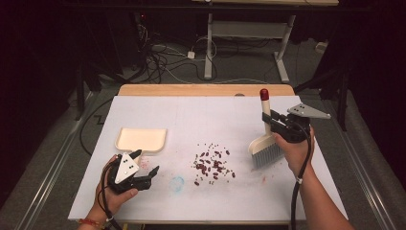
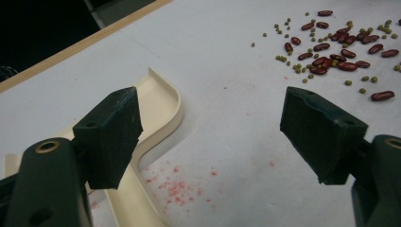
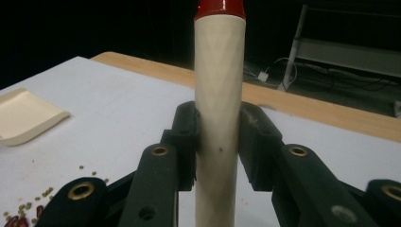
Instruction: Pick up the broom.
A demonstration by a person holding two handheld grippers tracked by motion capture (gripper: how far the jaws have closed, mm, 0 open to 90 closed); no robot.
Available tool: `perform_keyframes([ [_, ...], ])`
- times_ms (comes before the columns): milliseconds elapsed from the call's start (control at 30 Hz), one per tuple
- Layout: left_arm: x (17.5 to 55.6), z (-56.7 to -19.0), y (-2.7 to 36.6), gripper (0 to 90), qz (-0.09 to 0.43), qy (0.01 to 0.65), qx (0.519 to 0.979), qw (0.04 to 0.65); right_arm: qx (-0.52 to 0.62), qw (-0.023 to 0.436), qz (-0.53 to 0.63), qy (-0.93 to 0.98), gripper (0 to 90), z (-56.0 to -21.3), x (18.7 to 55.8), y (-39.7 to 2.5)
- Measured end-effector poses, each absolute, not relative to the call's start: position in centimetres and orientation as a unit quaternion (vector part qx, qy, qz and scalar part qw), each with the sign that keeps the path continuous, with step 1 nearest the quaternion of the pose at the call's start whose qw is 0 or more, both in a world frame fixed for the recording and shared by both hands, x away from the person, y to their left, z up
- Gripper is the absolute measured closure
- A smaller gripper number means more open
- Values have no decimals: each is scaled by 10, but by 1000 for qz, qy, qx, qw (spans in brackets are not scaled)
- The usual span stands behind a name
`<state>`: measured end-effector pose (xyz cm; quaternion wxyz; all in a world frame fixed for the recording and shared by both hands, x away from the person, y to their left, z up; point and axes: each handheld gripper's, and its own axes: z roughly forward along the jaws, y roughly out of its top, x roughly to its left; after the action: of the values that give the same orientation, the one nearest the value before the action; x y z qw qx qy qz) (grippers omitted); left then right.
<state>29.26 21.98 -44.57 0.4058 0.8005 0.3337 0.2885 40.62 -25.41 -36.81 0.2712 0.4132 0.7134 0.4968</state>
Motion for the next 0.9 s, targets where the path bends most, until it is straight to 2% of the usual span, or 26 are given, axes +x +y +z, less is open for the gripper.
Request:
perform_keyframes([
  [900,289,-449,223,198,285,332,806,399,357,259,536,720,703,-355,418,-183],
])
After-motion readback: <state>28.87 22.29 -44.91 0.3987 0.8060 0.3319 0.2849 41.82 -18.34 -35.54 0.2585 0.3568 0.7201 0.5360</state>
